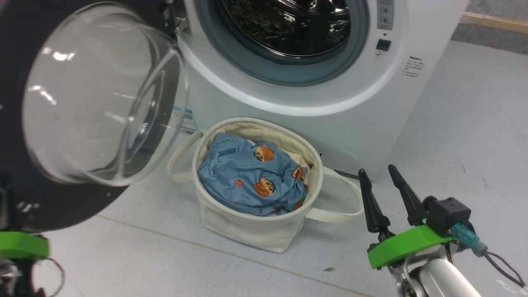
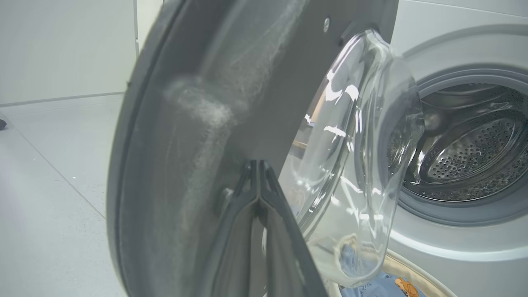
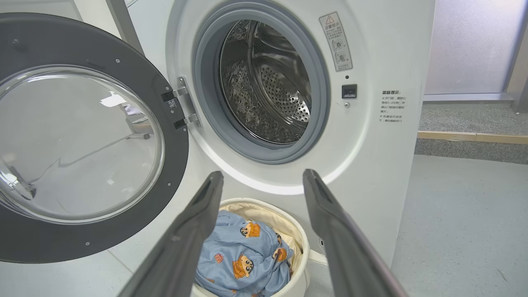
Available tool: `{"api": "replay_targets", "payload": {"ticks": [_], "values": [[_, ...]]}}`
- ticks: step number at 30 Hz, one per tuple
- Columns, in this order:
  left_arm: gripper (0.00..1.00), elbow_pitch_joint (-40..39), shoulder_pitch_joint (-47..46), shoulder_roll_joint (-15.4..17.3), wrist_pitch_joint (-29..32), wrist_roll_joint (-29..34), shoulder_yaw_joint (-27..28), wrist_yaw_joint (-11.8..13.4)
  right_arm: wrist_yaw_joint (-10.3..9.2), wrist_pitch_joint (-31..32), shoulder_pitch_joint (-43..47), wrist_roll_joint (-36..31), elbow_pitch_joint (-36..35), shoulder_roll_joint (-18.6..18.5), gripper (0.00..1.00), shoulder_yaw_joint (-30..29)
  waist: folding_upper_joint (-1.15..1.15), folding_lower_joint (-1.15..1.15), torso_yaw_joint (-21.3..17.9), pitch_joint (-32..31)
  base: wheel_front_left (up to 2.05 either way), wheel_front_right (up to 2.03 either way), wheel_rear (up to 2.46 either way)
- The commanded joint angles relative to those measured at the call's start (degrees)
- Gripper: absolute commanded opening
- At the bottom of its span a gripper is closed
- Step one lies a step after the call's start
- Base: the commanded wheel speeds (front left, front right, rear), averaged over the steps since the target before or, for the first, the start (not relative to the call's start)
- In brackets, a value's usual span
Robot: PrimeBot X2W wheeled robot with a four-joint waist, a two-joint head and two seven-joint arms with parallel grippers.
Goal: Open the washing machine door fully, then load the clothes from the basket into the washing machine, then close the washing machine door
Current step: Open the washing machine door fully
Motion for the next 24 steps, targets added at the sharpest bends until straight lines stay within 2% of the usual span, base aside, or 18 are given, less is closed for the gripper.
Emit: {"api": "replay_targets", "payload": {"ticks": [1, 6, 9, 15, 24], "values": [[0.00, -1.07, -3.15, 3.55, -0.27, -0.40, 2.86, 0.23, 0.42, -0.71, -2.11, 0.08, -1.72, -0.36, 1.00, 0.86, 0.00, 0.00, -0.41, 0.03, 0.00, 0.00, 0.00], [0.00, 3.47, -5.85, 6.64, -0.27, -1.42, 5.54, -0.03, 0.42, -0.71, -2.32, 0.19, -1.64, -0.48, 1.00, 1.04, 0.00, 0.00, -1.44, -0.01, 0.00, 0.00, 0.00], [0.00, 4.65, -6.74, 7.41, -0.27, -1.79, 6.74, -0.35, 0.42, -0.71, -2.34, 0.25, -1.55, -0.57, 1.00, 1.05, 0.00, 0.00, -1.68, -0.15, 0.00, 0.00, 0.00], [0.00, 5.32, -6.77, 7.63, -0.27, -2.13, 8.67, -0.91, 0.42, -0.71, -2.07, 0.46, -1.33, -0.55, 1.00, 1.02, 0.00, 0.00, -1.18, -0.69, 0.00, 0.00, 0.00], [0.00, 8.09, -9.62, 7.47, -0.27, -1.45, 5.94, -1.53, 0.42, -0.71, -2.01, 0.71, -0.96, -0.97, 1.00, 1.20, 0.00, 0.00, 1.24, -0.87, 0.00, 0.00, 0.00]]}}
